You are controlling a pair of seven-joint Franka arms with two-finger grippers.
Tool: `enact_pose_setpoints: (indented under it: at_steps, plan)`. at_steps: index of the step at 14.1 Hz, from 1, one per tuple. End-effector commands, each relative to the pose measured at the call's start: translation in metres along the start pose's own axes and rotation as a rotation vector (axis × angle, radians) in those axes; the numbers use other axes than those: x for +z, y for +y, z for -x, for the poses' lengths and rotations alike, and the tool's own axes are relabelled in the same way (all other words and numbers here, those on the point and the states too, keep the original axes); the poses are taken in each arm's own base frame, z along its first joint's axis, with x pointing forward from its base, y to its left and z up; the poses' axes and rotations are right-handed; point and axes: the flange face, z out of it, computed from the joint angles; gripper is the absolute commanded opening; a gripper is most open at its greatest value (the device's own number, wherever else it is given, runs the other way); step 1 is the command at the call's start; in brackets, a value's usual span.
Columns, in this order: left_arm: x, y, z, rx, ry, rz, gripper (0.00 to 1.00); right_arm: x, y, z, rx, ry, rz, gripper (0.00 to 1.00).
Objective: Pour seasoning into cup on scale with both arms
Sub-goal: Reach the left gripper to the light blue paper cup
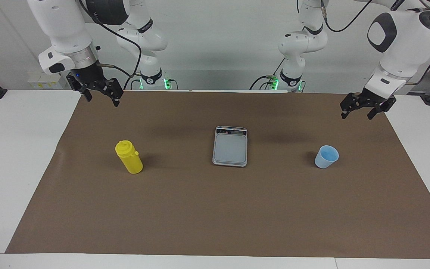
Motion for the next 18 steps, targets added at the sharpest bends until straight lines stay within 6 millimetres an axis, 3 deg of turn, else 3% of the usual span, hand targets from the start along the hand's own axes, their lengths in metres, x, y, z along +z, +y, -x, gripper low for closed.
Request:
enact_pose_setpoints:
  at_steps: [1, 4, 8, 14, 15, 16, 17, 18]
  plan:
    - [0.049, -0.023, -0.002, -0.038, 0.015, 0.005, 1.0, 0.001, 0.002, 0.004, -0.012, -0.012, -0.021, 1.0]
    - [0.103, -0.026, 0.003, -0.084, 0.025, 0.006, 1.0, 0.0, 0.003, 0.004, -0.008, -0.011, -0.021, 1.0]
    - [0.147, -0.009, 0.016, -0.154, 0.045, 0.006, 1.0, 0.0, 0.003, 0.004, -0.012, -0.011, -0.021, 1.0]
    - [0.18, -0.007, 0.017, -0.214, 0.036, 0.013, 1.0, 0.0, 0.003, 0.004, -0.017, -0.009, -0.023, 1.0]
    - [0.181, -0.002, 0.016, -0.216, 0.036, 0.013, 0.92, 0.0, 0.002, 0.004, -0.015, -0.009, -0.023, 1.0]
    - [0.182, -0.001, 0.016, -0.21, 0.033, 0.014, 0.61, 0.0, 0.0, 0.005, -0.014, -0.009, -0.023, 1.0]
    - [0.184, -0.001, 0.016, -0.209, 0.03, 0.014, 0.36, 0.0, 0.0, 0.005, -0.009, -0.009, -0.023, 1.0]
    - [0.188, -0.001, 0.016, -0.206, 0.022, 0.015, 0.21, 0.0, 0.0, 0.005, -0.009, -0.009, -0.023, 1.0]
